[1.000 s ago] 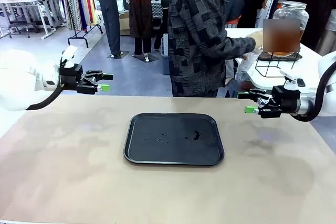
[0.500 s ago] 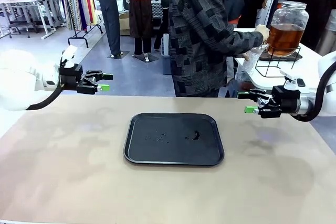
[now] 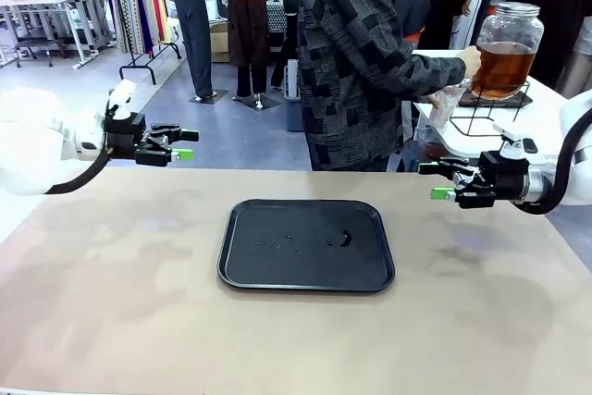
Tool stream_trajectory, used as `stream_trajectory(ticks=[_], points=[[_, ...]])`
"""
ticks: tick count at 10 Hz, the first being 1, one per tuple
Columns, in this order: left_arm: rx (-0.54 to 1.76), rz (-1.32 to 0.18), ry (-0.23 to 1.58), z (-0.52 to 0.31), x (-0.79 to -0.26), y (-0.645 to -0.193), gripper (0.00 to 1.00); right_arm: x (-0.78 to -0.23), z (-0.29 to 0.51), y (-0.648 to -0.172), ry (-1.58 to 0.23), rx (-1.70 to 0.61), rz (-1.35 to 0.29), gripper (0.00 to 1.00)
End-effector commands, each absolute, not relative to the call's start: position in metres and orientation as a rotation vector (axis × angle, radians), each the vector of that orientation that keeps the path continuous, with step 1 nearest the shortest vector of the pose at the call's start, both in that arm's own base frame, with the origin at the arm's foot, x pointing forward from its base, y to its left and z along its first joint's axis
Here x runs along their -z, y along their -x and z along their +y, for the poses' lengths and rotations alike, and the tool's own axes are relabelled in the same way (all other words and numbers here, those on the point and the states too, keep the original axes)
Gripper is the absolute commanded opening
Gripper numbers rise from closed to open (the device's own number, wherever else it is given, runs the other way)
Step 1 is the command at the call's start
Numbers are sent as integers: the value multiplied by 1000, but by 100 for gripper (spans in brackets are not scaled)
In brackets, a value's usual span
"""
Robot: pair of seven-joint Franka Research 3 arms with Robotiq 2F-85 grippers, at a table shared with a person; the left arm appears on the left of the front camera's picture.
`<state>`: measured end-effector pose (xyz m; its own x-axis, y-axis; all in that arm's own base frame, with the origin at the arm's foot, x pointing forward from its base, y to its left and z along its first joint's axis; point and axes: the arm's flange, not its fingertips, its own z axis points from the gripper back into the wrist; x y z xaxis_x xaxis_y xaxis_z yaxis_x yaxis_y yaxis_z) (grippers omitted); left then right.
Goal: Pour the drink into the iced cup.
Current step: Open the gripper to release the iced cup you were holding.
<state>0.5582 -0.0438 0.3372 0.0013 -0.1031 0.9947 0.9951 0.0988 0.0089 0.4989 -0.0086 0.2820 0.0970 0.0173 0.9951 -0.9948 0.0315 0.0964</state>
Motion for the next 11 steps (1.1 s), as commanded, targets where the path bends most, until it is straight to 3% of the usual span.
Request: stream_trajectory(ticks=[1, 11], points=[[1186, -1183, 1058, -44, -338, -558, 100, -284, -9, -498, -1227, -1125, -1146, 100], [1186, -1183, 1058, -44, -338, -558, 100, -284, -9, -498, -1227, -1125, -1146, 100]])
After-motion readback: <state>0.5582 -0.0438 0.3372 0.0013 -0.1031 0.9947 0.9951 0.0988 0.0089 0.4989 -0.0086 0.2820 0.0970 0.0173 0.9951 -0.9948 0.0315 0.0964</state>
